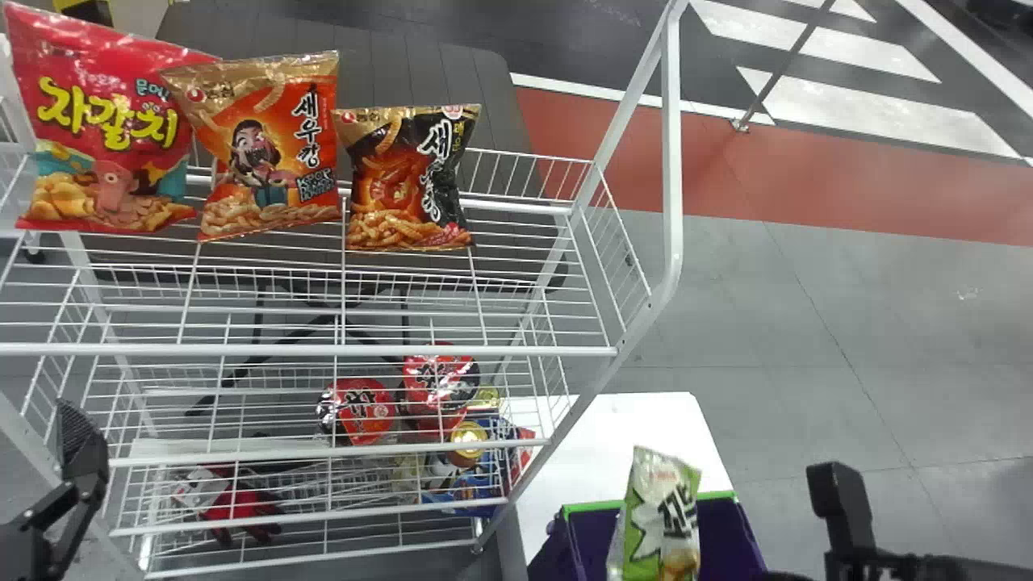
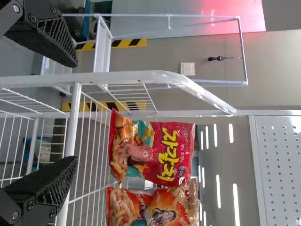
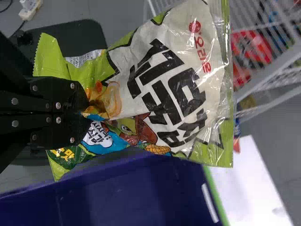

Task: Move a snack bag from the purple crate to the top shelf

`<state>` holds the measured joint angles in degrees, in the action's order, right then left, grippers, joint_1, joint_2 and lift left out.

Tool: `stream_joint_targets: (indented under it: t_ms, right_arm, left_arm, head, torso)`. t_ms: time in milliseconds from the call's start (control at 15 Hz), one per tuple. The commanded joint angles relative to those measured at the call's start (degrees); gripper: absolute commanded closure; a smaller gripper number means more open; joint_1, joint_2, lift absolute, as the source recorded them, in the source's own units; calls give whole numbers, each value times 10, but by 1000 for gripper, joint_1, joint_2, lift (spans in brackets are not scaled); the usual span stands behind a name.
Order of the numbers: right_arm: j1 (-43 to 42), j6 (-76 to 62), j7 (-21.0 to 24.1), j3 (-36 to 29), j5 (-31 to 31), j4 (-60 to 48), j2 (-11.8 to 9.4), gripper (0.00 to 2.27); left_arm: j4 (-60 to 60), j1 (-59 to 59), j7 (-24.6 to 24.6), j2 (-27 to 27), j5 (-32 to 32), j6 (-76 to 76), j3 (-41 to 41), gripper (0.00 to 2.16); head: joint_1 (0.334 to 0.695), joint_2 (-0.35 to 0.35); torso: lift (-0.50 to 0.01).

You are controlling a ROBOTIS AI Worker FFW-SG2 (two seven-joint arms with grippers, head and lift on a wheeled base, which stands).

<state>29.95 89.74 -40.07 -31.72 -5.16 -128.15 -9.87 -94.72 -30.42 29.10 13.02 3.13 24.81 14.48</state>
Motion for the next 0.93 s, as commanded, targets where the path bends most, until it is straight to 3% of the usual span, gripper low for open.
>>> stream_joint_targets:
  t_ms: [0, 200, 467, 867]
  right_arm:
    - [-3, 3, 0, 19, 0, -64, 20, 1845]
    - [-6, 3, 3, 42, -19, -129, 59, 1845]
    - [-39, 3, 17, 88, -23, -204, 92, 1841]
    - [-145, 3, 91, 169, -9, -213, 99, 1845]
  left_arm:
    - [-4, -3, 0, 0, -1, 0, -1, 124]
    - [-4, -4, 0, -2, -4, 0, -1, 124]
    - [-4, -4, 0, -4, -6, -3, 0, 124]
    - [-5, -4, 1, -4, -8, -5, 0, 124]
  head:
    - [695, -255]
    - [695, -178]
    - [695, -55]
    - [695, 31]
  torso:
    - [1]
    - [1]
    - [1]
    - [1]
